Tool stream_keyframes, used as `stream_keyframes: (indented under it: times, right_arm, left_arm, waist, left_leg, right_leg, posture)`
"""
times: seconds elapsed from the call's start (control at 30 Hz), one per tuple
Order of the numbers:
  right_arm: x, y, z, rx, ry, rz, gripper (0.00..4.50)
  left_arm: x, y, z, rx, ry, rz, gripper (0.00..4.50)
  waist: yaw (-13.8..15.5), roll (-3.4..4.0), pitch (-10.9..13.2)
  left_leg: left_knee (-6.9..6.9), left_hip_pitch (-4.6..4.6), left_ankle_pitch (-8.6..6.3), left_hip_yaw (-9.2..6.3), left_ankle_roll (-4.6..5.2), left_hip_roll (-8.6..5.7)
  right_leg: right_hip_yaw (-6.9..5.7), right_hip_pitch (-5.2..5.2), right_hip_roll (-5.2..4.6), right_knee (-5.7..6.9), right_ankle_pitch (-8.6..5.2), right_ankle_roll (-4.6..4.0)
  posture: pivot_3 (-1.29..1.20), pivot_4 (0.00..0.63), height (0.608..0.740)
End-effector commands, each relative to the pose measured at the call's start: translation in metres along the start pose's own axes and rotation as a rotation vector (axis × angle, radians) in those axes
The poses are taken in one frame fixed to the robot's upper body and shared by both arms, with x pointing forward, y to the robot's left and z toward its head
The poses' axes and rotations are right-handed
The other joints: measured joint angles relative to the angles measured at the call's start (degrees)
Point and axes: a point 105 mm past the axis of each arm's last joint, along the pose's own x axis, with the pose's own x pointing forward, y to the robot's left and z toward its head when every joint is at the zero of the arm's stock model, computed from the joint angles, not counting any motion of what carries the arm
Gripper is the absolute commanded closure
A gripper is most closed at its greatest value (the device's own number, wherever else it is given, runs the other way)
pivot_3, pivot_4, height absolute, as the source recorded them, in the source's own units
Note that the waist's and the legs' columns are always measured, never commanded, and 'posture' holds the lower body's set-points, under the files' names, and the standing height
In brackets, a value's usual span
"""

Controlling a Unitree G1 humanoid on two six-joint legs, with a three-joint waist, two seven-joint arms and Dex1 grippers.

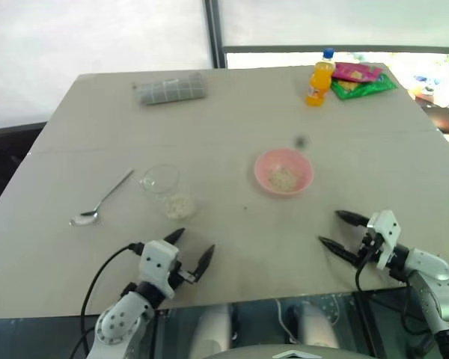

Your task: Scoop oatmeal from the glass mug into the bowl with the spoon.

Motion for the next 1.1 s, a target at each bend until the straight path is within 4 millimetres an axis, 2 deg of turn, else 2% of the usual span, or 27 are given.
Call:
stream_keyframes:
  times: [0.03, 0.13, 0.8, 0.97, 1.1]
  right_arm:
    - [-0.007, 0.005, -0.017, 0.053, 0.046, -0.002, 0.0]
    - [-0.006, 0.003, -0.015, 0.042, 0.03, -0.012, 0.0]
    - [-0.003, -0.004, -0.01, 0.016, 0.018, 0.011, 0.0]
    - [0.0, 0.01, 0.004, 0.027, -0.025, 0.116, 0.0]
    - [0.004, 0.024, 0.025, 0.052, -0.087, 0.21, 0.0]
  left_arm:
    - [-0.005, -0.002, -0.023, -0.014, 0.091, -0.01, 0.02]
    - [-0.005, -0.002, -0.019, -0.001, 0.049, -0.021, 0.02]
    - [-0.003, -0.004, -0.019, -0.04, 0.037, 0.023, 0.02]
    - [-0.01, -0.005, -0.021, -0.093, 0.049, 0.089, 0.02]
    - [-0.027, 0.011, -0.02, -0.116, 0.051, 0.205, 0.02]
  waist:
    - [0.0, 0.0, 0.0]
    - [0.1, 0.01, 0.0]
    - [0.1, -0.01, 0.0]
    - [0.0, -0.01, 0.0]
    - [-0.2, 0.07, 0.2]
  left_leg:
    - [0.0, 0.0, 0.0, 0.0, 0.0, 0.0]
    - [0.02, 0.03, 0.0, -0.01, 0.0, 0.0]
    - [0.11, 0.42, 0.0, 0.02, 0.0, 0.03]
    - [0.11, 0.44, 0.0, 0.04, 0.0, 0.03]
    - [0.06, 0.44, 0.0, 0.07, 0.0, 0.06]
  right_leg:
    - [0.0, 0.0, 0.0, 0.0, 0.0, 0.0]
    - [0.0, 0.05, 0.03, 0.01, 0.0, 0.0]
    - [0.05, 0.43, 0.03, 0.07, 0.01, -0.01]
    - [0.08, 0.43, 0.03, 0.07, 0.01, -0.01]
    - [0.09, 0.39, 0.06, 0.06, 0.01, -0.01]
  posture:
    - [0.0, 0.15, 0.718]
    - [0.0, 0.15, 0.718]
    - [0.0, 0.15, 0.718]
    - [0.0, 0.15, 0.718]
    - [0.0, 0.15, 0.718]
